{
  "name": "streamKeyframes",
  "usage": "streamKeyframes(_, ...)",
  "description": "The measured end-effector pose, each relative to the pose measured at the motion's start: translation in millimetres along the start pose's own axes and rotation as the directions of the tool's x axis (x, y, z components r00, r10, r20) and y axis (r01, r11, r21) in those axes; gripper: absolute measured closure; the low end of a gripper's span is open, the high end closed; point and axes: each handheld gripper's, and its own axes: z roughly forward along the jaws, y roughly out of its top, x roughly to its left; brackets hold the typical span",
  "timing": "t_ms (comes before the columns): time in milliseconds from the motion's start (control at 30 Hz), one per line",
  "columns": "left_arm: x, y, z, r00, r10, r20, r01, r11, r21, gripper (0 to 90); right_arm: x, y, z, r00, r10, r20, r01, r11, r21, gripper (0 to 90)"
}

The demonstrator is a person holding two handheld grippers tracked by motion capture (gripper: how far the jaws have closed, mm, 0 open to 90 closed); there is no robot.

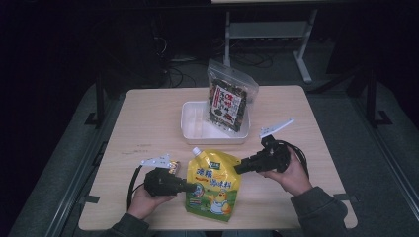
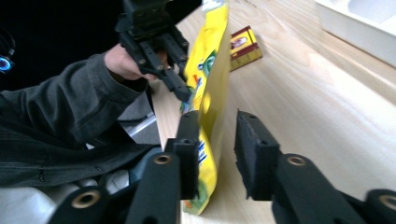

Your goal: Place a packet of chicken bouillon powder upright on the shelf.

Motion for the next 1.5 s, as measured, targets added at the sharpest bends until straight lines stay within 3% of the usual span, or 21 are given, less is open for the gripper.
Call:
streamKeyframes(133, -1.2, 1.0, -0.1, 1.0, 0.008, 0.004, -0.008, 1.0, -0.005, 78.4, -0.5, 30.5, 4.1, 0.9997, -0.018, 0.019, 0.017, 0.997, 0.072, 61.4)
streamKeyframes(233, -1.8, 1.5, -0.1, 0.9999, 0.014, 0.003, -0.014, 0.9999, -0.003, 78.4, -1.2, 42.8, 7.6, 0.9999, -0.016, 0.005, 0.015, 0.995, 0.099, 61.1)
streamKeyframes(267, -2.9, 2.5, 0.1, 0.9998, 0.019, 0.002, -0.019, 0.9998, -0.003, 78.4, -2.3, 53.4, 12.7, 1.0, -0.008, 0.0, 0.008, 0.991, 0.135, 61.1)
streamKeyframes(333, -3.3, 3.0, 0.0, 0.9998, 0.021, 0.002, -0.021, 0.9998, -0.002, 78.3, -3.0, 57.7, 15.9, 1.0, -0.007, -0.002, 0.007, 0.988, 0.153, 61.6)
streamKeyframes(367, -3.8, 3.7, 0.0, 0.9996, 0.026, 0.003, -0.026, 0.9996, -0.002, 78.4, -3.8, 64.8, 22.0, 1.0, -0.004, -0.005, 0.004, 0.981, 0.192, 63.0)
streamKeyframes(500, -4.8, 4.7, 0.0, 0.9995, 0.032, 0.002, -0.032, 0.9995, -0.001, 78.4, -5.4, 72.0, 28.5, 0.9998, 0.004, -0.022, 0.001, 0.974, 0.226, 66.0)
streamKeyframes(733, -5.5, 5.9, -0.2, 0.9993, 0.037, 0.0, -0.037, 0.9993, -0.002, 78.3, -5.1, 78.5, 36.4, 0.9989, 0.019, -0.042, -0.006, 0.951, 0.308, 80.6)
streamKeyframes(933, -6.3, 6.6, -0.1, 0.9992, 0.039, -0.006, -0.039, 0.9992, -0.008, 75.3, -2.5, 76.9, 33.1, 0.9981, 0.033, -0.053, -0.015, 0.952, 0.306, 88.6)
streamKeyframes(1233, -8.9, 8.6, -4.3, 0.9966, 0.064, -0.052, -0.065, 0.9978, -0.012, 62.4, 6.6, 72.8, 28.1, 0.9925, 0.055, -0.109, -0.022, 0.958, 0.287, 89.3)
streamKeyframes(1400, -9.3, 10.0, -10.1, 0.9944, 0.063, -0.085, -0.065, 0.9976, -0.025, 53.8, 14.4, 71.4, 21.5, 0.9904, 0.048, -0.13, -0.013, 0.966, 0.258, 89.3)
streamKeyframes(1500, -8.2, 9.5, -14.5, 0.991, 0.058, -0.121, -0.062, 0.9976, -0.03, 48.9, 18.1, 70.8, 14.7, 0.9873, 0.055, -0.149, -0.023, 0.977, 0.214, 89.5)
